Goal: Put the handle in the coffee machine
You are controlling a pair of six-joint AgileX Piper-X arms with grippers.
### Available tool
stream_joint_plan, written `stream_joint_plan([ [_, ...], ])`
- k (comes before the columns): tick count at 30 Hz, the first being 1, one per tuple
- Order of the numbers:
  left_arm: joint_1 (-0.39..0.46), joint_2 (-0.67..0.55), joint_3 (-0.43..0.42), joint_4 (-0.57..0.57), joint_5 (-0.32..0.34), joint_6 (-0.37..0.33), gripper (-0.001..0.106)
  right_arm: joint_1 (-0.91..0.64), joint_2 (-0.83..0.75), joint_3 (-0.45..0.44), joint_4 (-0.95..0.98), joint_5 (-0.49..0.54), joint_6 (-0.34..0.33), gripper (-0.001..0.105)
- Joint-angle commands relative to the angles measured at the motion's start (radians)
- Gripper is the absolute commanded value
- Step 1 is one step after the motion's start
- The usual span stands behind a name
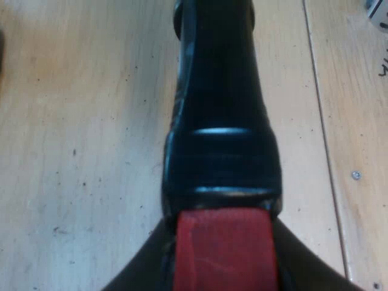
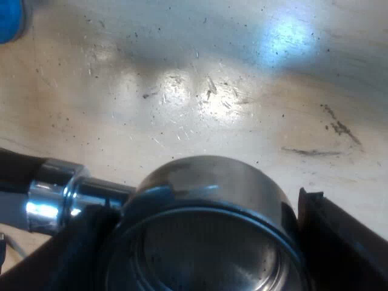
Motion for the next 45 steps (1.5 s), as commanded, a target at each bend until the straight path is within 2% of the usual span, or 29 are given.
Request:
stream_joint_plan([
  [1, -0.002, 0.000, -0.005, -0.026, 0.033, -0.004, 0.000, 0.000, -0.008, -0.020, -0.015, -0.055, -0.025, 0.039],
  [3, -0.002, 0.000, -0.005, -0.026, 0.033, -0.004, 0.000, 0.000, -0.008, -0.020, -0.020, -0.055, -0.025, 0.069],
  [4, -0.002, 0.000, -0.005, -0.026, 0.033, -0.004, 0.000, 0.000, -0.008, -0.020, -0.020, -0.055, -0.025, 0.074],
  [6, -0.002, 0.000, -0.005, -0.026, 0.033, -0.004, 0.000, 0.000, -0.008, -0.020, -0.036, -0.055, -0.035, 0.094],
  [8, -0.002, 0.000, -0.005, -0.026, 0.033, -0.004, 0.000, 0.000, -0.008, -0.023, -0.046, -0.050, -0.038, 0.098],
  [14, -0.002, 0.000, -0.005, -0.024, 0.033, -0.004, 0.000, 0.000, -0.008, -0.071, -0.063, 0.050, -0.059, 0.098],
  [23, 0.022, -0.012, -0.005, 0.042, 0.045, -0.004, 0.000, 0.023, -0.013, -0.154, -0.004, 0.118, -0.072, 0.090],
  [24, 0.052, -0.028, -0.005, 0.050, 0.049, -0.004, 0.000, 0.023, -0.013, -0.155, -0.003, 0.123, -0.072, 0.090],
  [25, 0.066, -0.035, -0.005, 0.051, 0.051, -0.004, 0.000, 0.082, -0.032, -0.157, -0.002, 0.206, -0.065, 0.090],
  [26, 0.091, -0.048, -0.005, 0.050, 0.054, -0.004, 0.000, 0.099, -0.036, -0.157, 0.000, 0.221, -0.062, 0.090],
  [30, 0.196, -0.074, -0.005, 0.079, 0.065, -0.004, 0.000, 0.215, -0.059, -0.157, 0.001, 0.394, -0.012, 0.090],
  [34, 0.334, -0.083, -0.005, 0.145, 0.101, 0.015, 0.000, 0.336, -0.064, -0.157, -0.009, 0.544, 0.027, 0.090],
  [39, 0.472, -0.131, -0.005, 0.200, 0.100, 0.028, 0.000, 0.473, -0.064, -0.155, -0.079, 0.716, 0.029, 0.089],
  [42, 0.515, -0.155, -0.005, 0.229, 0.100, 0.055, 0.000, 0.534, -0.053, -0.155, -0.123, 0.819, 0.029, 0.078],
  [43, 0.546, -0.174, -0.005, 0.250, 0.100, 0.082, 0.000, 0.545, -0.048, -0.155, -0.136, 0.839, 0.029, 0.073],
  [45, 0.584, -0.197, -0.005, 0.277, 0.100, 0.083, 0.000, 0.561, -0.034, -0.155, -0.174, 0.850, 0.029, 0.064],
])
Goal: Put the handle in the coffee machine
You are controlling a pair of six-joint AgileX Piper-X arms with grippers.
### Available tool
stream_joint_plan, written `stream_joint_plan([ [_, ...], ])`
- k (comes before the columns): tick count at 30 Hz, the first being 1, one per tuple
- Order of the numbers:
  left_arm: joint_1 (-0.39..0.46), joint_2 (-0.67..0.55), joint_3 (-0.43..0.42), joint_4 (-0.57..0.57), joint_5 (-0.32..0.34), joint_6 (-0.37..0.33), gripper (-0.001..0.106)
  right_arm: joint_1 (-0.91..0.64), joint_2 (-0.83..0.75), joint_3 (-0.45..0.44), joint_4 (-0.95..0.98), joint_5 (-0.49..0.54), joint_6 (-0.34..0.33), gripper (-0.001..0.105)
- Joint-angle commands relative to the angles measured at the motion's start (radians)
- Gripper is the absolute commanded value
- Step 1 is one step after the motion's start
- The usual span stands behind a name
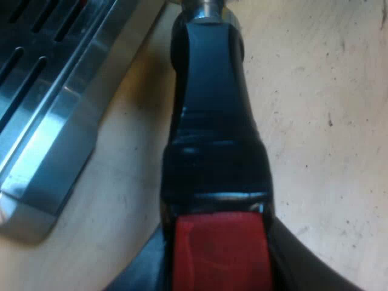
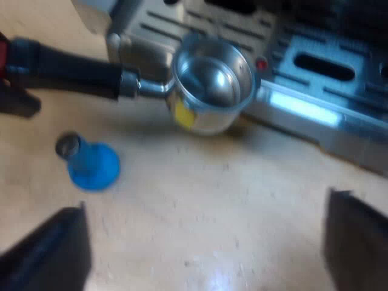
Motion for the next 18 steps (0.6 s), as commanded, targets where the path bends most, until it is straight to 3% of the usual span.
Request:
stream_joint_plan([
  [1, 0.123, -0.086, -0.010, 0.073, 0.058, 0.058, 0.000, 0.018, 0.026, -0.006, -0.077, 0.048, -0.005, 0.060],
  [6, 0.199, -0.097, -0.010, 0.078, 0.094, 0.058, 0.000, 0.018, 0.081, -0.006, -0.188, 0.090, -0.022, 0.061],
  [10, 0.264, -0.097, -0.010, 0.074, 0.142, 0.058, 0.000, 0.040, 0.142, 0.022, -0.337, 0.287, -0.062, 0.061],
  [18, 0.357, -0.078, -0.004, 0.032, 0.185, 0.071, 0.000, 0.094, 0.251, 0.111, -0.619, 0.412, -0.065, 0.061],
])
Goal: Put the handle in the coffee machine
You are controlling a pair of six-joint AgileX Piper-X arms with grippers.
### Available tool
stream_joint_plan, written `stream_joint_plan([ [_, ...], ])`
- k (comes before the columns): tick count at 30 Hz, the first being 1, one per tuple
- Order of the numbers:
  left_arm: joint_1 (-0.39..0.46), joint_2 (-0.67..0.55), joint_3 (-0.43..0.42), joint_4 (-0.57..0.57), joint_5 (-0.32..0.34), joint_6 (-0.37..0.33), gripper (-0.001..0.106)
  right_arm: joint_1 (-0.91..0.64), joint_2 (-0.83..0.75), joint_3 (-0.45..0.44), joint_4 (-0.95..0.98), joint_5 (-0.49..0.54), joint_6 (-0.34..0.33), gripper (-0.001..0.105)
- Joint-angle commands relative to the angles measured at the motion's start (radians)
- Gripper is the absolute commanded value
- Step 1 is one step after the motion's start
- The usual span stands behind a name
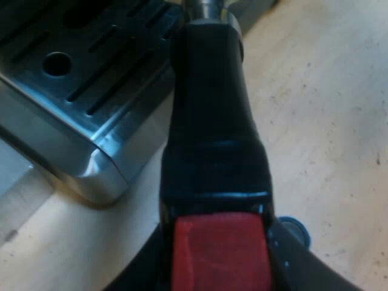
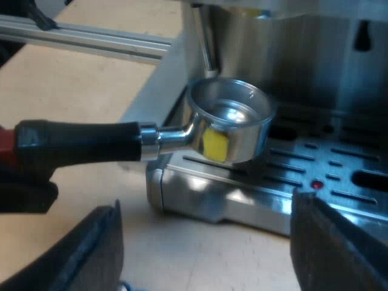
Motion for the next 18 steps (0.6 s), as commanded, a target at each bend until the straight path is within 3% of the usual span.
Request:
stream_joint_plan([
  [1, 0.020, 0.012, -0.006, -0.041, 0.066, 0.014, 0.000, 0.010, 0.038, 0.019, -0.077, 0.078, -0.012, 0.061],
  [11, 0.030, 0.080, -0.006, -0.099, 0.069, 0.017, 0.000, 0.010, 0.110, 0.019, -0.142, 0.090, -0.012, 0.061],
  [13, 0.030, 0.085, -0.006, -0.118, 0.071, 0.017, 0.000, 0.010, 0.118, 0.019, -0.141, 0.118, -0.012, 0.061],
  [15, 0.030, 0.093, -0.006, -0.139, 0.075, 0.017, 0.000, 0.010, 0.138, 0.019, -0.147, 0.220, -0.012, 0.061],
  [18, 0.030, 0.109, -0.006, -0.152, 0.078, 0.017, 0.000, 0.010, 0.165, 0.019, -0.173, 0.244, -0.012, 0.060],
])
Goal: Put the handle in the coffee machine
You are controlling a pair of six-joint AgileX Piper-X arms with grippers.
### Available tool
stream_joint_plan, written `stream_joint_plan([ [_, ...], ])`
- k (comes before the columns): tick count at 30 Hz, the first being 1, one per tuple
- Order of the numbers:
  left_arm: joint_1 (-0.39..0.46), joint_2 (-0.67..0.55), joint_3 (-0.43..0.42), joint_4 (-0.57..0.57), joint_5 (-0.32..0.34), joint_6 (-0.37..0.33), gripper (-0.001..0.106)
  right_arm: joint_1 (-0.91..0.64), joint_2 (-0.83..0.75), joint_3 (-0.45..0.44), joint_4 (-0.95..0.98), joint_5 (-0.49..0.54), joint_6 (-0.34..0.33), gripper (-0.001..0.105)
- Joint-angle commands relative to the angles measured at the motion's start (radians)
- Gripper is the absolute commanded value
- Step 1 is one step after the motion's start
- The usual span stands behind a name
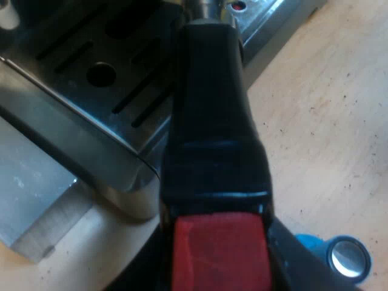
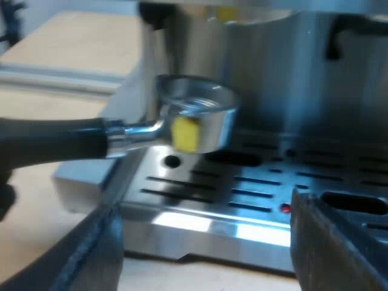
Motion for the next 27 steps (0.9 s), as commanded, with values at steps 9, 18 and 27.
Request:
stream_joint_plan([
  [9, 0.001, 0.093, -0.011, -0.132, 0.066, 0.004, 0.000, -0.012, 0.121, -0.002, -0.226, 0.088, -0.092, 0.060],
  [18, 0.001, 0.159, -0.011, -0.237, 0.090, 0.004, 0.000, -0.073, 0.212, -0.002, -0.430, 0.102, -0.183, 0.056],
  [27, 0.001, 0.229, -0.011, -0.299, 0.163, 0.037, 0.000, -0.116, 0.256, -0.002, -0.542, 0.080, -0.262, 0.051],
])
